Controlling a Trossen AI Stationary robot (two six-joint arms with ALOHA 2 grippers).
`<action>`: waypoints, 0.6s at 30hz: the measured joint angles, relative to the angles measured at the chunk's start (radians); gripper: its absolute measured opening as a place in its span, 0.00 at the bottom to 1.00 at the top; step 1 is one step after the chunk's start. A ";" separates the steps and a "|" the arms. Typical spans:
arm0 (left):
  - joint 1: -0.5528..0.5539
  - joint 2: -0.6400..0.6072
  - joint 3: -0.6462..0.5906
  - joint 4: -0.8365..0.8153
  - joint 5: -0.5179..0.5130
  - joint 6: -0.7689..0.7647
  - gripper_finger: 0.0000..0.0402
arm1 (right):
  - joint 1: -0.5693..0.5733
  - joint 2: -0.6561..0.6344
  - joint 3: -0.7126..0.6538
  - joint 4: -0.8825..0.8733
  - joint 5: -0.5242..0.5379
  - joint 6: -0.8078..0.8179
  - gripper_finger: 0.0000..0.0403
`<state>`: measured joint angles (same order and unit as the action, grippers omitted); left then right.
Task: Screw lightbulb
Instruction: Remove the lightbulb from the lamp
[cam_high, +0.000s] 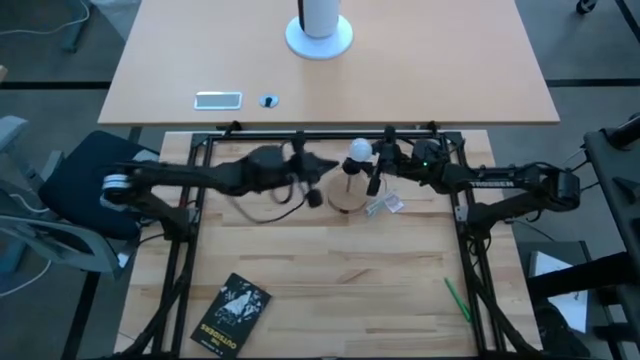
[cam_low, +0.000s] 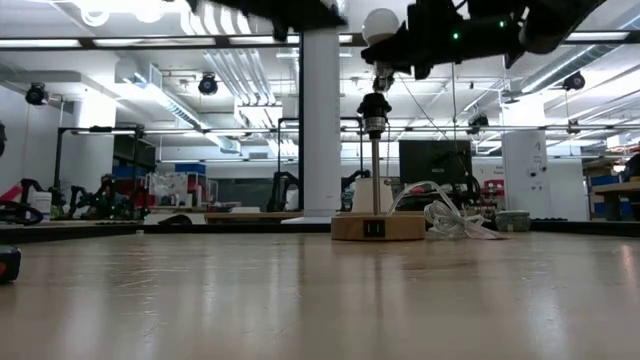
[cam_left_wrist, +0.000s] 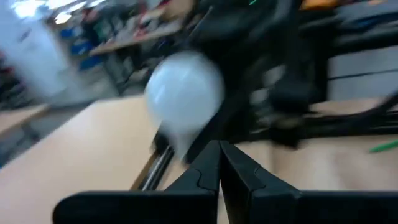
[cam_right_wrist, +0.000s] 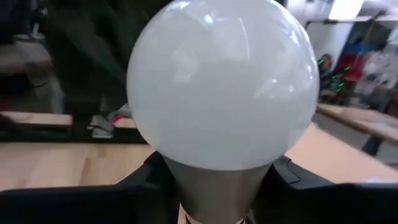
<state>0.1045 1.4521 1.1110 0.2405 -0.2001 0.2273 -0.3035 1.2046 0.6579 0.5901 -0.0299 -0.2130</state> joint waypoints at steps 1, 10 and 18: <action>-0.029 -0.036 -0.005 -0.019 -0.001 0.007 0.00 | 0.009 -0.006 0.019 -0.058 -0.007 0.013 0.31; -0.309 -0.308 -0.151 -0.041 -0.314 0.024 0.00 | 0.133 0.095 0.158 -0.372 -0.023 0.094 0.31; -0.392 -0.476 -0.348 -0.018 -0.386 -0.093 0.00 | 0.155 0.266 0.290 -0.580 0.015 0.047 0.31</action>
<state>-0.2878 0.9762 0.7631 0.2229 -0.5860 0.1338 -0.1482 1.4703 0.9477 0.0098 -0.0149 -0.1659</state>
